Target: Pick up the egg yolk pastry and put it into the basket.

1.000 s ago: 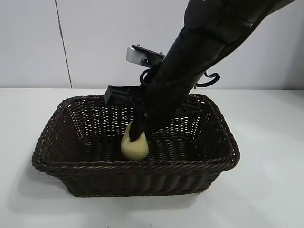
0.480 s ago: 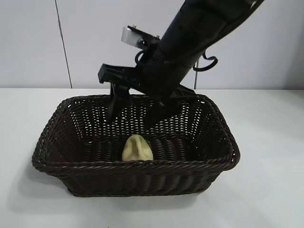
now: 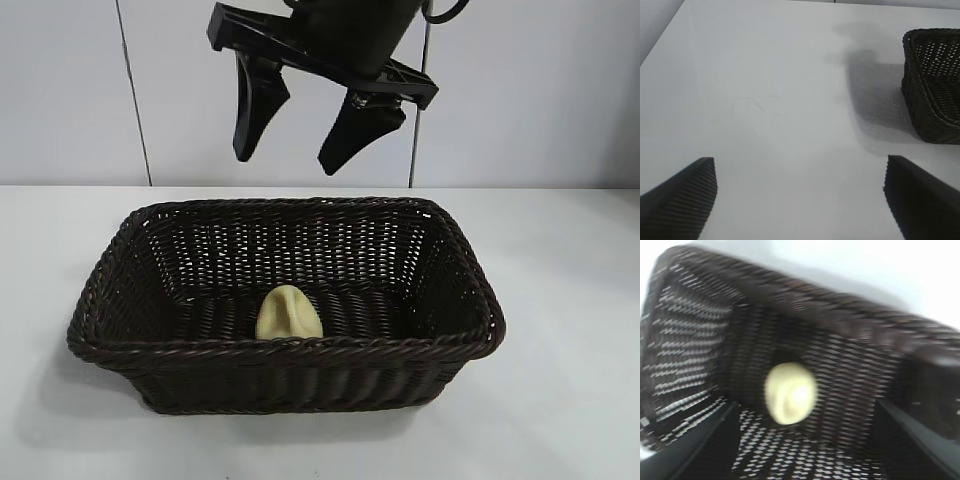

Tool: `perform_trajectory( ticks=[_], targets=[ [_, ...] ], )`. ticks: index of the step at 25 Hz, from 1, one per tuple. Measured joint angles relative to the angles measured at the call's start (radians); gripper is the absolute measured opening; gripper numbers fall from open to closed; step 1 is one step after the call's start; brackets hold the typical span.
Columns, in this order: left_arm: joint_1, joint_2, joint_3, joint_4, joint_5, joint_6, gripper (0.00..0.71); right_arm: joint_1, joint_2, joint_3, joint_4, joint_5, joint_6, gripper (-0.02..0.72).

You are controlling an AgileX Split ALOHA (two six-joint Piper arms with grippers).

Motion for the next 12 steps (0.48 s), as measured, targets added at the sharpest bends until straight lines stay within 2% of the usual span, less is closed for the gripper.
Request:
perform_trajectory(
  ticks=[6, 12],
  targets=[
    [0.0, 0.0, 0.0, 0.0, 0.0, 0.0, 0.658, -0.156, 0.0, 0.0, -0.031, 0.031, -0.003, 0.537],
    [0.0, 0.0, 0.0, 0.0, 0.0, 0.0, 0.658, -0.311, 0.0, -0.002, -0.163, 0.069, 0.008, 0.537]
  ],
)
